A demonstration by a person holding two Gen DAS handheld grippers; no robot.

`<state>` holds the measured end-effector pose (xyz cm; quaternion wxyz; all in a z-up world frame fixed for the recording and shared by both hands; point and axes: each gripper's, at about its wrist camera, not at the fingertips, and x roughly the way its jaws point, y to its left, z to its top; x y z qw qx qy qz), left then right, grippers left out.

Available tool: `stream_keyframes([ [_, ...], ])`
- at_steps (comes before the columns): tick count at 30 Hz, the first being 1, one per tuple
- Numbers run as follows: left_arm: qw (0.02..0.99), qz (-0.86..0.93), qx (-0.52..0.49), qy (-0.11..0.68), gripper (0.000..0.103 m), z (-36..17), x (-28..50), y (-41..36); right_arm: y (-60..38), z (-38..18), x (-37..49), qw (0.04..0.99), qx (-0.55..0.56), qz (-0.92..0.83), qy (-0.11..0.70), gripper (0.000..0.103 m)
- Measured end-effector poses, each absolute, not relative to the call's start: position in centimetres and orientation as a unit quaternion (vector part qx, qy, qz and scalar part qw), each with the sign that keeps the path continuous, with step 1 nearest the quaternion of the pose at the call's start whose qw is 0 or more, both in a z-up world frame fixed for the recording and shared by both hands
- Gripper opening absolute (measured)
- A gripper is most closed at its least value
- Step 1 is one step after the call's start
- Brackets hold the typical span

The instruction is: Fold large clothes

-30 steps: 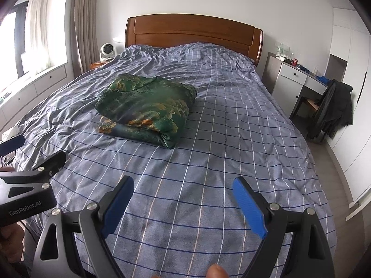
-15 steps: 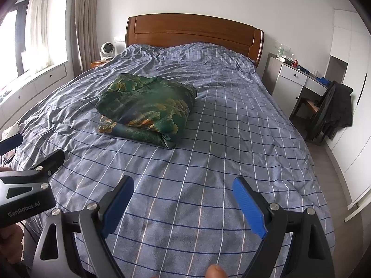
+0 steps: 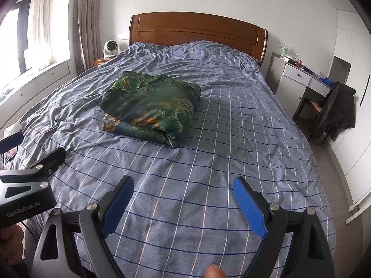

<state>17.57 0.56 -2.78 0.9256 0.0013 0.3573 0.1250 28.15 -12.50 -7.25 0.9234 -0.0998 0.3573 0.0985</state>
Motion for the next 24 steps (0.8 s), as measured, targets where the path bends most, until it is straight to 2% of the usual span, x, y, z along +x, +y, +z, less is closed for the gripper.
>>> stream_keyframes([
  [24,0.929,0.146,-0.003,0.340,0.103,-2.54,17.22,-0.02,-12.46,-7.27,28.31,0.919,-0.093,0.107,0.367,0.089],
])
